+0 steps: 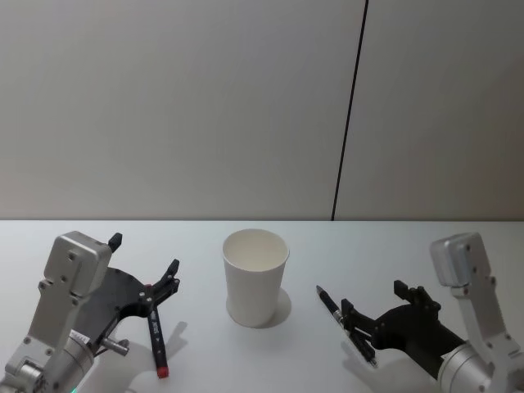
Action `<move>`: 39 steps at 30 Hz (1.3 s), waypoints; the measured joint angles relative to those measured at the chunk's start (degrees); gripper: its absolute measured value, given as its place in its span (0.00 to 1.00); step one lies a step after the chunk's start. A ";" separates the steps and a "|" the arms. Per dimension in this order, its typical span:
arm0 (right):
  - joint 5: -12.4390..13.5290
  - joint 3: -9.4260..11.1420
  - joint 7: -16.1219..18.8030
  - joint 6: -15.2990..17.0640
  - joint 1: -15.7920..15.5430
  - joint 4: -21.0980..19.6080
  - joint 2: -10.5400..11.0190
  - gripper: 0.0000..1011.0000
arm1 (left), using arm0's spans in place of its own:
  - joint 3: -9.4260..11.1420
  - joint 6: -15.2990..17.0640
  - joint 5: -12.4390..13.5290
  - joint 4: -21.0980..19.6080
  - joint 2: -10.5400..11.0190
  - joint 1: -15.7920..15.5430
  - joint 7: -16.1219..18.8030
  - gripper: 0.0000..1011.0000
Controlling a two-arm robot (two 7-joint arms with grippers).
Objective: Place the pen into the pen holder.
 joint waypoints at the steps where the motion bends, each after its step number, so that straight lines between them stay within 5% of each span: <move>1: 0.06 -0.02 0.00 0.74 0.11 -0.13 -0.02 0.99 | 0.00 0.00 0.00 0.00 0.00 0.00 0.00 0.99; 16: 0.62 -0.11 -3.52 13.68 3.84 0.10 -3.87 0.99 | 0.00 0.00 0.00 0.00 0.00 0.00 0.00 0.99; 39: -0.95 -1.83 -6.69 19.35 9.58 5.98 -8.99 0.99 | 0.00 0.00 0.00 0.00 0.00 0.00 0.00 0.99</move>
